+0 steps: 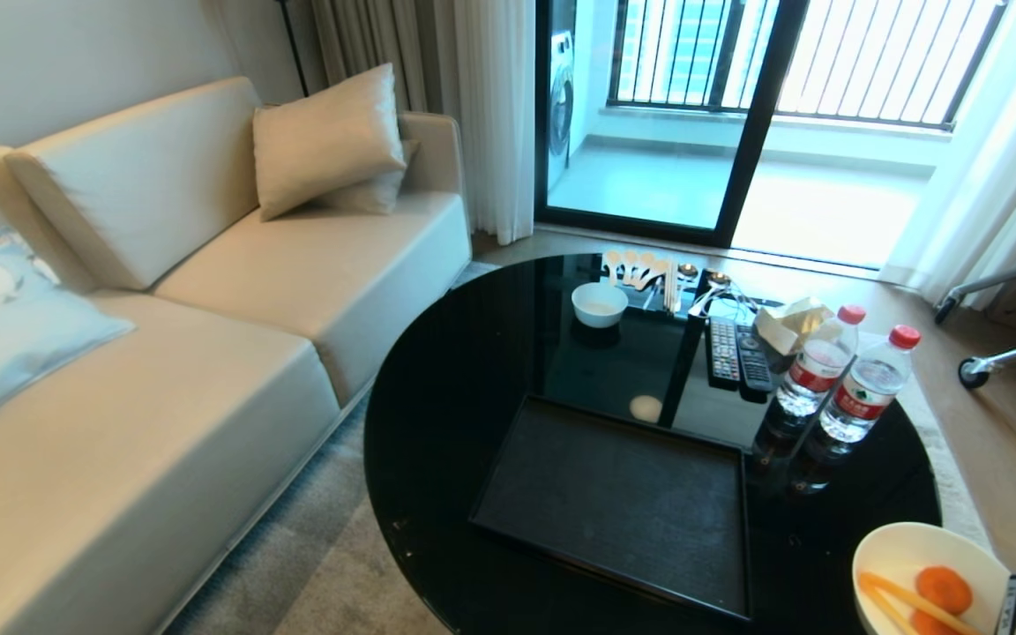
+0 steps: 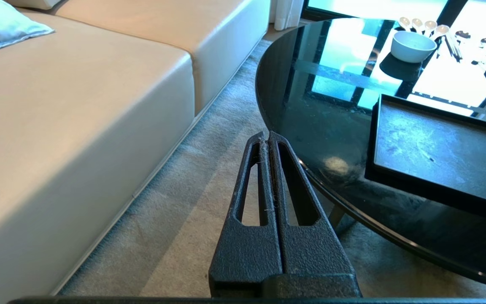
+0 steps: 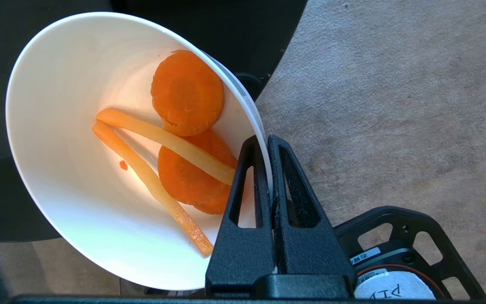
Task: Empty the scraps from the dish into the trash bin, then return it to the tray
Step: Move the bowl over the trash can
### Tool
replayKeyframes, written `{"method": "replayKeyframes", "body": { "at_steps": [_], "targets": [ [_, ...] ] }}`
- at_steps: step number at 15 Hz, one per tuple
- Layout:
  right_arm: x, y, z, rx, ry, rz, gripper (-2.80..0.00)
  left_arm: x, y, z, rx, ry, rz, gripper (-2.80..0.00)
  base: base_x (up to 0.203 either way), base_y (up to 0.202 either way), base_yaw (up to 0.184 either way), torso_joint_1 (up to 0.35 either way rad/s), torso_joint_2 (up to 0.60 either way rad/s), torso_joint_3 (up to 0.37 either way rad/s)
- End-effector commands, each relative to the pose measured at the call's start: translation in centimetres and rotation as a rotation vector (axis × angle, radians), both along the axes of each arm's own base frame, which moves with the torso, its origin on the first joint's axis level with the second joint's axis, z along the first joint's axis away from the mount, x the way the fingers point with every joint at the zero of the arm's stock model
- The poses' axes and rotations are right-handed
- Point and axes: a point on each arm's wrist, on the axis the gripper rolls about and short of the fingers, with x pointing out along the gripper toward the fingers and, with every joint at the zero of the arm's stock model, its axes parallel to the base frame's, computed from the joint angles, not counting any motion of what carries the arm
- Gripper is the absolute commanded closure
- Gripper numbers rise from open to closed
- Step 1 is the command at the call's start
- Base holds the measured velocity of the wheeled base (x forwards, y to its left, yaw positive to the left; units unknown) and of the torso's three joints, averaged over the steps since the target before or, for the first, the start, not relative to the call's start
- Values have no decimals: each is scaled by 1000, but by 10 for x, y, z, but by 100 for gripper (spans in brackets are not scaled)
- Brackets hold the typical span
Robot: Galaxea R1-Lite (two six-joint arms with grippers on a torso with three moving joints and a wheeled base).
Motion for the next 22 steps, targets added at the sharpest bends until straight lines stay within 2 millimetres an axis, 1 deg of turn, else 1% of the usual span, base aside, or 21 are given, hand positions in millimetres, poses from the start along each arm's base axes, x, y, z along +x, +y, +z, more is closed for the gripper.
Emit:
{"method": "replayKeyframes", "body": {
  "at_steps": [1, 13, 22],
  "targets": [
    [2, 1, -1, 2, -1, -3, 0, 0, 0, 0, -2, -1, 0, 0, 0, 0, 0, 0, 0, 0],
    [2, 1, -1, -1, 1, -2, 0, 0, 0, 0, -2, -1, 0, 0, 0, 0, 0, 0, 0, 0],
    [2, 1, -1, -2, 0, -2, 0, 0, 0, 0, -2, -1, 0, 0, -178, 0, -2, 2, 2, 3]
  ]
}}
